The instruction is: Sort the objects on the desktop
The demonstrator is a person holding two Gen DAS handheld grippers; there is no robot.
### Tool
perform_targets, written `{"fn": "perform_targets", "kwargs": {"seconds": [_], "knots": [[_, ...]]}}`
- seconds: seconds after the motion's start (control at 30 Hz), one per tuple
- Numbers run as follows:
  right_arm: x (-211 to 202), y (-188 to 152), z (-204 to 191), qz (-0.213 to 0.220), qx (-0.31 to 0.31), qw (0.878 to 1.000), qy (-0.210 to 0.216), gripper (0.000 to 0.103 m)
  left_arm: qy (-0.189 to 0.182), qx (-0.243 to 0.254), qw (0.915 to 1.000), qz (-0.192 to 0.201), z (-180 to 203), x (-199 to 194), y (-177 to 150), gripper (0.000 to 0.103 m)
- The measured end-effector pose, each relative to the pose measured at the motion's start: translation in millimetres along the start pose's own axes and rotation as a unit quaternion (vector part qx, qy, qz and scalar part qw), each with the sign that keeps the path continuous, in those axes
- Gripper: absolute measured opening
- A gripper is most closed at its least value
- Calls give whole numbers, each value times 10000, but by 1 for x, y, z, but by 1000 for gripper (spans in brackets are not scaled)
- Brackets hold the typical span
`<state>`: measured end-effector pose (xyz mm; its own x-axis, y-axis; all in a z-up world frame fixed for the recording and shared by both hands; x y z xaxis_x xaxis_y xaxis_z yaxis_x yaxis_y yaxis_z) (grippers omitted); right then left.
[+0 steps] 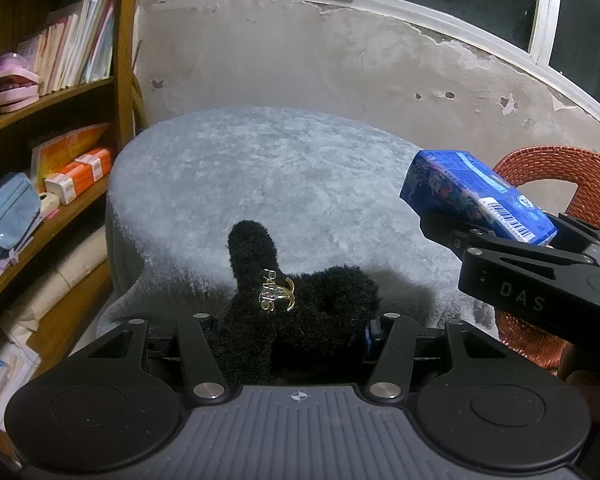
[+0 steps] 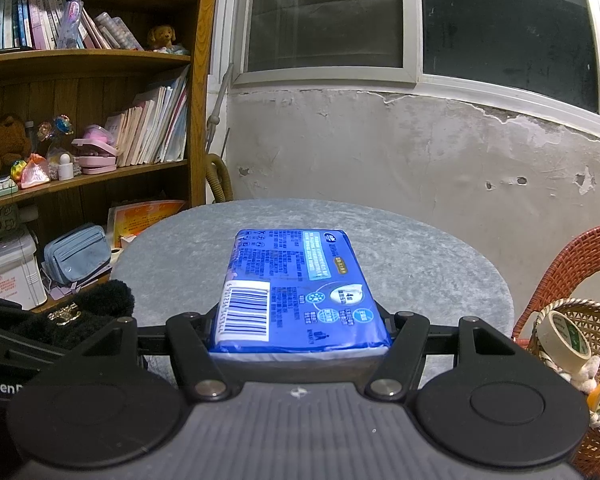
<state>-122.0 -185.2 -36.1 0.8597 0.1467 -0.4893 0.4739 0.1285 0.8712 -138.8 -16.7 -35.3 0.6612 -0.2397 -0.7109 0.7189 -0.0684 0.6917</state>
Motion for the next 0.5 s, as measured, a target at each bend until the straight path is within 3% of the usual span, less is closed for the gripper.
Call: {"fn": "perform_targets", "kwargs": {"seconds": [0.5], "knots": [[1, -1, -1, -14, -2, 10000, 4, 60, 21, 49, 10000, 26, 3, -1, 1, 60]]}}
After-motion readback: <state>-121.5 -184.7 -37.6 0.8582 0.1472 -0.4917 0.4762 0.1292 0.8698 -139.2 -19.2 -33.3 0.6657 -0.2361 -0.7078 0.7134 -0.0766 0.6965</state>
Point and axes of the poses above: each gripper's, at about its wrist camera, not at the fingertips, and x roughly the way its jaws point, z to its right, y to its top, the point moved 8 cm from there along x, roughly the way its jaws point, and after that the axes turned 8 degrees about -z, right-handed, at the moved point
